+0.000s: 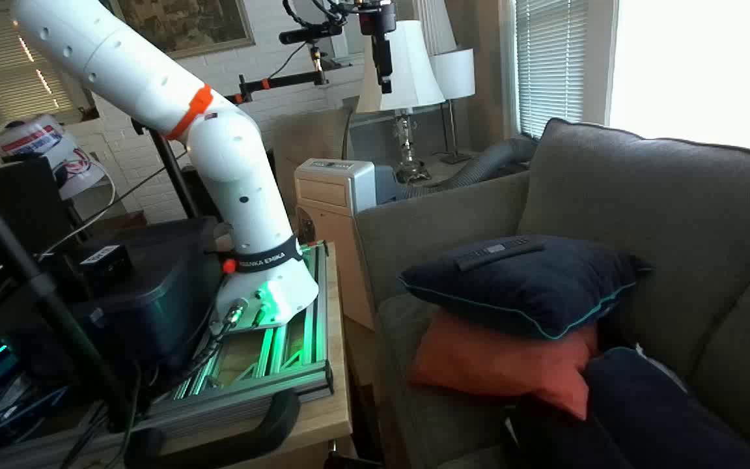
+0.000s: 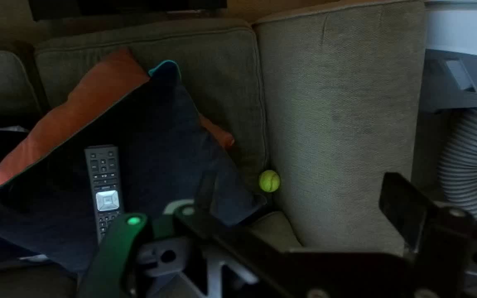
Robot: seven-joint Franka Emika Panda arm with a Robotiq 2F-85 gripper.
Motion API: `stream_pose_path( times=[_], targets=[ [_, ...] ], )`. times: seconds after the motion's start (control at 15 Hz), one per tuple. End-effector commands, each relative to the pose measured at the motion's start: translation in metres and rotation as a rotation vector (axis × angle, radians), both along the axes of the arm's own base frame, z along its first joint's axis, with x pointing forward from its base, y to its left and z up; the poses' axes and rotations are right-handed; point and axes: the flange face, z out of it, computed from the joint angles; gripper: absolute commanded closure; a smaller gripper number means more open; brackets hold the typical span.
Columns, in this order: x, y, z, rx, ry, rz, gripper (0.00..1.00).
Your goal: Remove the remote control from the pillow and place it on the left armrest of the sofa.
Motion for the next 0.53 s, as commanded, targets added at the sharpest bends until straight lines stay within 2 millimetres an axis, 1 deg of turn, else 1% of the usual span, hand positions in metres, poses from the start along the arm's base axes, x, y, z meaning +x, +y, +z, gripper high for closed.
stream_pose_path(
  times=[0.0,0.33,0.4,0.47],
  targets=[
    [0.0,0.0,0.001,0.0,0.001,0.0,0.0],
    [0.0,0.0,0.001,0.0,0.001,0.0,0.0],
    [0.005,-0.001,-0.009,-0.085,0.025,-0.06,0.0],
    [0.012,-0.004,-0.023,-0.14,-0.009,-0.088,0.0]
  ],
)
